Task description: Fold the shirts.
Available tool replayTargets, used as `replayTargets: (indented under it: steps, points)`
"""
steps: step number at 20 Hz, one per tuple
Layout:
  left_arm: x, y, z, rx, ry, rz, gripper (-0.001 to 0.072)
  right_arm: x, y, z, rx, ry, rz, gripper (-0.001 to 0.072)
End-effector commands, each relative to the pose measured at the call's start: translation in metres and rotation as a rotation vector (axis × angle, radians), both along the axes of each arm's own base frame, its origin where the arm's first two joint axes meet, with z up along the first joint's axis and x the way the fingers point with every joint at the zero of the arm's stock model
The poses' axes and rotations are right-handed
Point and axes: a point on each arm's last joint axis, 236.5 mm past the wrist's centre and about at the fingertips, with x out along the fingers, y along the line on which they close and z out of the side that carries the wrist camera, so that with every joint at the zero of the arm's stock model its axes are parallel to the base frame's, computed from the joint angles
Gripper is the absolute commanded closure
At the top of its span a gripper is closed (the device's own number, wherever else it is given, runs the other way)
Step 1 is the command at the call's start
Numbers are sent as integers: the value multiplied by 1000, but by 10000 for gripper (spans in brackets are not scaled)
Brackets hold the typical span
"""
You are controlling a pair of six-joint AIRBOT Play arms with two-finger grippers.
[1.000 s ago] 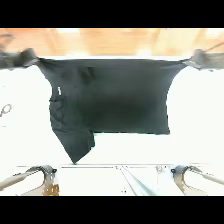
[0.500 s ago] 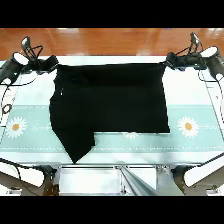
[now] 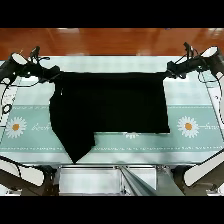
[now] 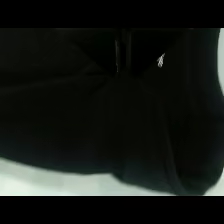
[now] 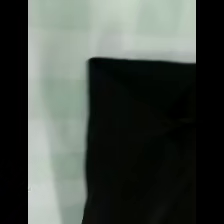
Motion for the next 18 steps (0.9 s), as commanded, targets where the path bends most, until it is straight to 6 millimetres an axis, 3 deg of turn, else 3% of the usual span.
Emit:
replayTargets:
  steps: [1,3,10,16,17,18]
  points:
    - [-42,1,-14,-22,148,-83,686,-36,-9,-19,-47,143,53,689]
    - [-54,-2,-18,-35,192,-109,686,-44,-6,-28,-42,172,57,689]
    - [-64,-5,-19,-43,220,-147,686,-59,-13,-36,-75,234,61,689]
    - [-85,-10,-23,-63,294,-212,685,-57,-8,-34,-64,226,62,687]
    - [-88,-11,-24,-70,311,-218,684,-55,-6,-34,-56,221,60,652]
    - [-93,-12,-24,-80,336,-209,636,-54,-1,-32,-40,217,58,506]
